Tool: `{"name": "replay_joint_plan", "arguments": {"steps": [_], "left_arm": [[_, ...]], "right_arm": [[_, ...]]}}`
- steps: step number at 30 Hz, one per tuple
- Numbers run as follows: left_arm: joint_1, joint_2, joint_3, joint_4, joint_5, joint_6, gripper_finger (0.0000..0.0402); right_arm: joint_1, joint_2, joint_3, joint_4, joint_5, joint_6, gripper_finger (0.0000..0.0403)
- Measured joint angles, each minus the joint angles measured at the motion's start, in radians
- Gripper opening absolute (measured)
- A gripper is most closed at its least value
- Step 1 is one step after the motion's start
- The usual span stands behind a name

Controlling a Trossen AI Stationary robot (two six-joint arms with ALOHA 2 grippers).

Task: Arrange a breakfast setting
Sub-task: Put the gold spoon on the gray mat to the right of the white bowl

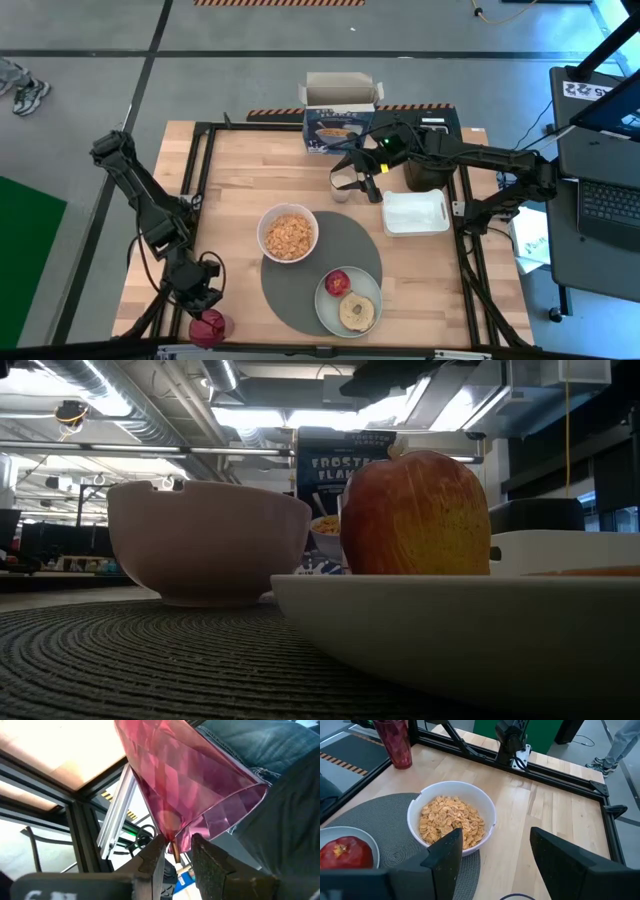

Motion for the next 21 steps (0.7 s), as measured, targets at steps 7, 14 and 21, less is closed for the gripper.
{"name": "replay_joint_plan", "arguments": {"steps": [7, 14, 21], "left_arm": [[0.0, 0.002, 0.0, 0.005, 0.002, -0.009, 0.0082], [0.0, 0.002, 0.0, -0.008, 0.009, -0.018, 0.0029], [0.0, -0.003, -0.001, -0.01, 0.006, -0.024, 0.0007]], "right_arm": [[0.0, 0.0, 0.0, 0.001, 0.0, -0.001, 0.0233], [0.0, 0.0, 0.0, 0.002, 0.009, -0.004, 0.0233], [0.0, 0.0, 0.0, 0.002, 0.009, -0.005, 0.0233]]}}
